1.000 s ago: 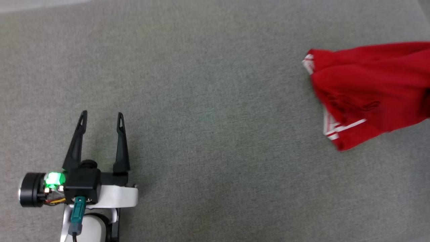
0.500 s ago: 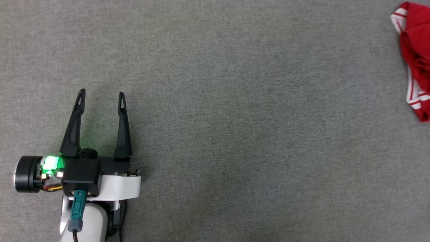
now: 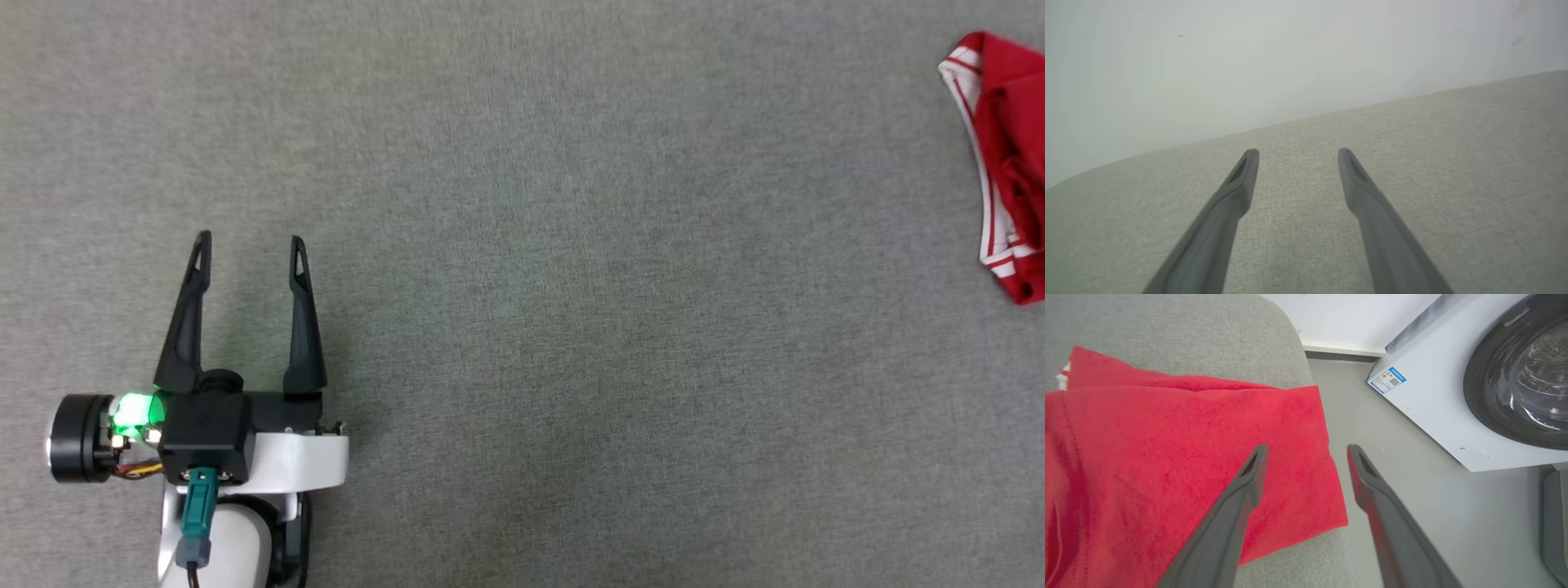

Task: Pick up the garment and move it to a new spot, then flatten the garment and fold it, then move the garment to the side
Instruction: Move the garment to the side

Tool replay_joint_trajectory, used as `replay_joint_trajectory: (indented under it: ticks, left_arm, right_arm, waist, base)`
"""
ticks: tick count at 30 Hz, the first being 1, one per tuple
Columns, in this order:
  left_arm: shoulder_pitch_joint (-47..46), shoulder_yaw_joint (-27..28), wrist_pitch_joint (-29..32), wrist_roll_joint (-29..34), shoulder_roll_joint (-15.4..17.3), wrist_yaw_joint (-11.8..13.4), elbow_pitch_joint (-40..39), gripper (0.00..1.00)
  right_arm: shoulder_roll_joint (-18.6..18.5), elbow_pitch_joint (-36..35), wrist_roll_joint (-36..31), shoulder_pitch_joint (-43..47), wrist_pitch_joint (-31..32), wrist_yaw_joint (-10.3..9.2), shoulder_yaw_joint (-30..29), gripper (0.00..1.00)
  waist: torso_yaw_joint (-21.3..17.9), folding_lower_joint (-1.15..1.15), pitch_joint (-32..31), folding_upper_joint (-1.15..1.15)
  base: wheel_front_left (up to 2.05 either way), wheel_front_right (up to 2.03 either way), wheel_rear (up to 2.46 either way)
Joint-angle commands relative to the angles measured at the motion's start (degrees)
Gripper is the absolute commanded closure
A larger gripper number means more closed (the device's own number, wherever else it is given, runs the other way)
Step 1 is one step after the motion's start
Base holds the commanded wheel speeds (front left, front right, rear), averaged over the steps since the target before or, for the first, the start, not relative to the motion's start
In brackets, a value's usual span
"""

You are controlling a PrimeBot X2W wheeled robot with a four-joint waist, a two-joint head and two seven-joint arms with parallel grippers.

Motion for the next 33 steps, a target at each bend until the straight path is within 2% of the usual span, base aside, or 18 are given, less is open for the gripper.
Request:
replay_joint_trajectory:
  ticks: [1,8,12,23,33]
  left_arm:
    - [0.87,-0.11,-0.13,-0.32,-0.31,0.46,0.09,0.00]
    - [4.84,-0.29,-0.12,-1.41,-1.41,1.26,1.12,0.00]
    - [7.02,-0.03,-0.12,-1.97,-1.87,1.58,1.50,0.00]
    - [10.90,0.75,-0.12,-2.95,-2.84,0.62,3.87,0.00]
    - [12.93,1.63,-0.12,-3.85,-3.87,-0.87,5.82,0.00]
  right_arm:
    - [0.45,-0.96,-0.12,1.69,-1.67,-0.11,0.44,0.00]
    - [2.56,-9.22,-0.15,6.79,-10.37,-0.11,2.07,0.00]
    - [5.16,-15.40,-0.87,9.62,-15.28,-0.11,2.34,0.00]
    - [17.37,-28.75,-5.09,19.84,-28.44,-0.10,0.50,0.00]
    - [27.09,-34.43,-8.19,30.73,-33.36,-0.10,2.69,0.00]
  waist:
    - [0.57,0.00,-2.95,0.00]
    - [1.18,0.00,-10.09,0.00]
    - [1.70,0.00,-13.30,0.00]
    - [4.60,0.00,-19.93,0.00]
    - [6.71,0.00,-24.00,0.00]
  base:
    - [0.00,0.00,0.00]
    - [0.00,0.00,0.00]
    - [0.00,0.00,0.00]
    - [0.00,0.00,0.00]
    - [0.00,0.00,0.00]
